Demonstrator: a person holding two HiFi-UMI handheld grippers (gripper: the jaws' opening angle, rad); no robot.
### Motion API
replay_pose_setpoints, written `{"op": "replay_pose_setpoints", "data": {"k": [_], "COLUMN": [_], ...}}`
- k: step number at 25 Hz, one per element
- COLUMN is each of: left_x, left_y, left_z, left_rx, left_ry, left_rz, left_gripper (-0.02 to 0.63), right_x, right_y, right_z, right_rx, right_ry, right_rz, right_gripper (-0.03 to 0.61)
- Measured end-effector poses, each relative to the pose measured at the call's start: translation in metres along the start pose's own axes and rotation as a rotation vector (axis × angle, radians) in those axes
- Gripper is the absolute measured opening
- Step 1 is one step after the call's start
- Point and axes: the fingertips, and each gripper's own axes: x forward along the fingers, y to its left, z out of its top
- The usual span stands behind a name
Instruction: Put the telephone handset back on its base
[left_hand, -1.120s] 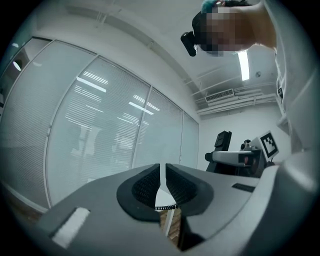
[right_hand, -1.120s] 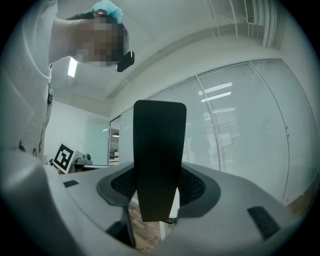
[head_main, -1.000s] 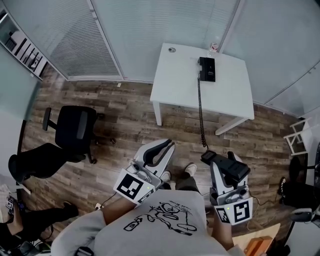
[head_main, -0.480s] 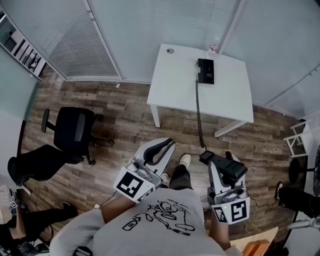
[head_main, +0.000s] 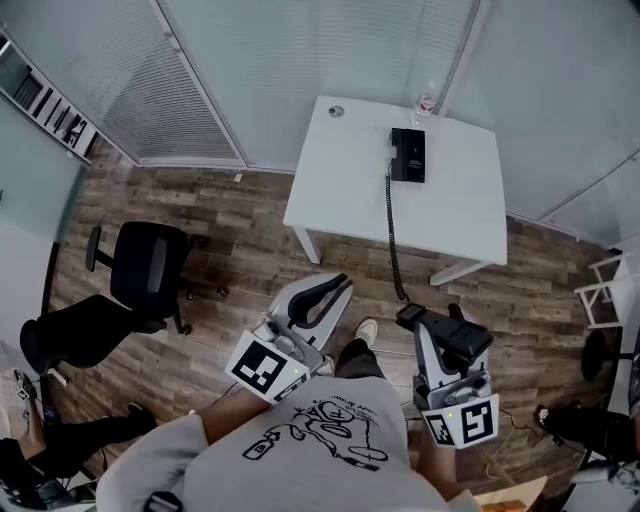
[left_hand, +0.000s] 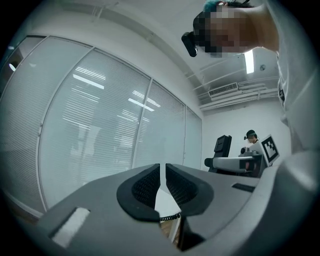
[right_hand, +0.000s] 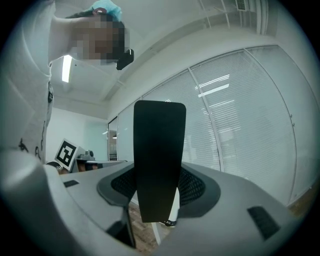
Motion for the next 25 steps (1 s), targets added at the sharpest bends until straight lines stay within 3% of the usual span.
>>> {"op": "replay_pose_setpoints", "data": {"k": [14,25], "left_x": [0.12,0.171], "left_y": [-0.008,-0.006], "left_z": [0.003,-0.009], "left_rx": [0.029,0.011], "left_ry": [0.039,0.051], "left_rz": [0.025,0.06], "left_gripper": [0.035,0.035], "right_x": [0.03,0.042], "right_y": [-0.106,-0.156], "right_z": [0.006,-0.003], "right_rx": [0.073,0.111], "right_ry": [-0.001,0.02], "right_rz": [0.073,0.112], "right_gripper": [0.204,0.204]}}
